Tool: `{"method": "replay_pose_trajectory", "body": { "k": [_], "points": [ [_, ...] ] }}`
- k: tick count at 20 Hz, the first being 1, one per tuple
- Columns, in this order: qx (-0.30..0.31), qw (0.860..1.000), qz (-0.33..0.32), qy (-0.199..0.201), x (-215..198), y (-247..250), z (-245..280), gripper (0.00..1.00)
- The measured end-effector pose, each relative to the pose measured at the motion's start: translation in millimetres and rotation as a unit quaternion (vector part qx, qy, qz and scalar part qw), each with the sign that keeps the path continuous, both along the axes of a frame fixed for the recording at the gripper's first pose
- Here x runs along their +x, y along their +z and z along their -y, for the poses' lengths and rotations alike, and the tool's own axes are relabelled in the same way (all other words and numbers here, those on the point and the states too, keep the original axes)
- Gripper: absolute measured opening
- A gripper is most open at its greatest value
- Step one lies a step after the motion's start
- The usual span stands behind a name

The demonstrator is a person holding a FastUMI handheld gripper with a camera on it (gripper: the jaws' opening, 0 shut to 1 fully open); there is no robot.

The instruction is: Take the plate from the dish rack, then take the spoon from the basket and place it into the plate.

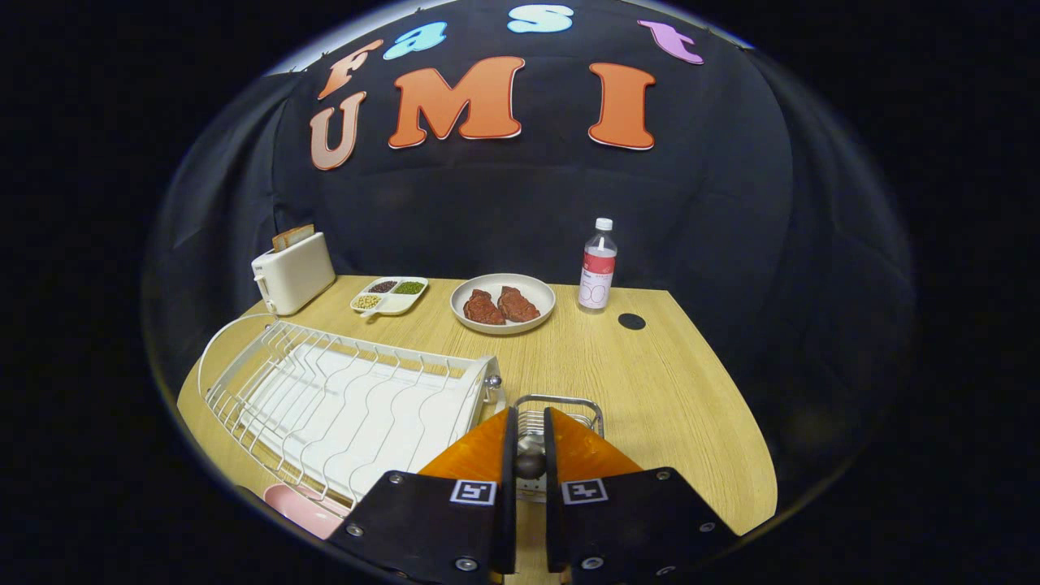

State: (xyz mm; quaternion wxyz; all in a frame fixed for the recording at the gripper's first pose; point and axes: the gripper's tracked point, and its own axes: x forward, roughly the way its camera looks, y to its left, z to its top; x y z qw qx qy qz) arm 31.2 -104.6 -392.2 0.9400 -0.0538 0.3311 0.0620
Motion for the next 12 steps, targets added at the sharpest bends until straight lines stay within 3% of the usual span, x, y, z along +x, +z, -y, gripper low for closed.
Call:
{"method": "replay_pose_trajectory", "body": {
  "k": [6, 12],
  "points": [
    [0.005, 1.0, -0.006, 0.006, 11.2, 8.8, -5.5, 0.14],
    [0.016, 1.0, 0.022, 0.013, 20.0, 50.9, -4.6, 0.13]
  ]
}}
